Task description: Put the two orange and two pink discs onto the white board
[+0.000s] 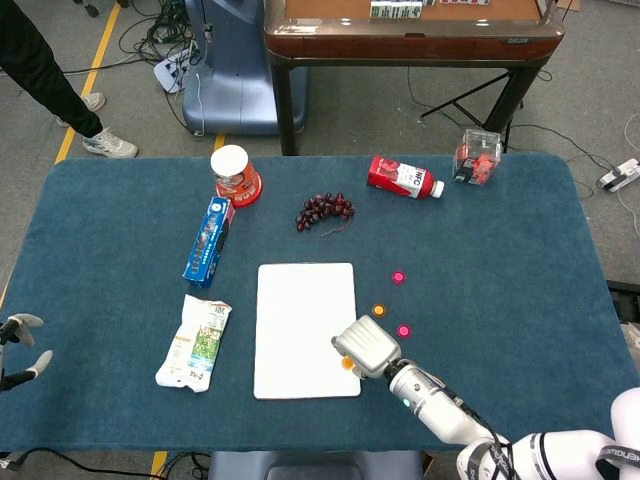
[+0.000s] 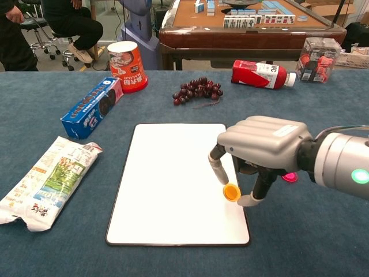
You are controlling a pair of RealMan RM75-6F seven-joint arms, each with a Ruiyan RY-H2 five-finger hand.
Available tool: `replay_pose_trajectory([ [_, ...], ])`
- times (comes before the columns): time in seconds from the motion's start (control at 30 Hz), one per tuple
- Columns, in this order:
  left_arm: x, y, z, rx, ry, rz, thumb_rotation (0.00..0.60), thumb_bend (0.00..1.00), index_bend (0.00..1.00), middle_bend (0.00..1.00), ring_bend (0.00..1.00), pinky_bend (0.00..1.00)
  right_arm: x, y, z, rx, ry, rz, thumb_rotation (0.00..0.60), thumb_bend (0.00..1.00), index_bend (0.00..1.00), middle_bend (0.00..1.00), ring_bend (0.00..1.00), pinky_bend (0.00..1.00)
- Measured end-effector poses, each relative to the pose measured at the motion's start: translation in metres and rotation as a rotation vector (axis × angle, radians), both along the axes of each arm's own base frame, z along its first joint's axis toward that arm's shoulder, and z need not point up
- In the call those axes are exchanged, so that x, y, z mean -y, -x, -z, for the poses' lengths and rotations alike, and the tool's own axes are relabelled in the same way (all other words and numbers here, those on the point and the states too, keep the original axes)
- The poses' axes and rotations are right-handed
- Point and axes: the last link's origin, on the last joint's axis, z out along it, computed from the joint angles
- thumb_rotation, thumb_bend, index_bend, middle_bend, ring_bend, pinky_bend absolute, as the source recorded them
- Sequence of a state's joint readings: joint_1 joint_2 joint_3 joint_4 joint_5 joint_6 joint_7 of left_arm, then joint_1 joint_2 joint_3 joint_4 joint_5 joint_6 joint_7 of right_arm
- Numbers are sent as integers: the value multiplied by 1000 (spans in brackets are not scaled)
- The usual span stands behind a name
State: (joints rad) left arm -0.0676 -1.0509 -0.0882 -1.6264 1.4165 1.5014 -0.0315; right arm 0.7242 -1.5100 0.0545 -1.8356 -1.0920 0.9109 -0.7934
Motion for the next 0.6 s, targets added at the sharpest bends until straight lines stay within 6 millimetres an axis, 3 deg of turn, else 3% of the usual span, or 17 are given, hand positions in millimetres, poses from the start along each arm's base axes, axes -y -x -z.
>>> replay_pose_trajectory([
  [0.1,0,0,-1,2,-1,0,600,245,496,583,491,784,1,-5,4,-1,-8,-2,600,9,425,1000,1000,1000],
  [0.3,0,0,-2,5,-6,-1,600,245,496,583,491,784,6,-8,8,-3,-6,6,600,1,409,1000,1000,1000],
  [0.6,0,1,-4,8,-9,-3,600,245,496,583,491,784,26,-5,-1,-8,64,50,600,100,409,1000,1000,1000],
])
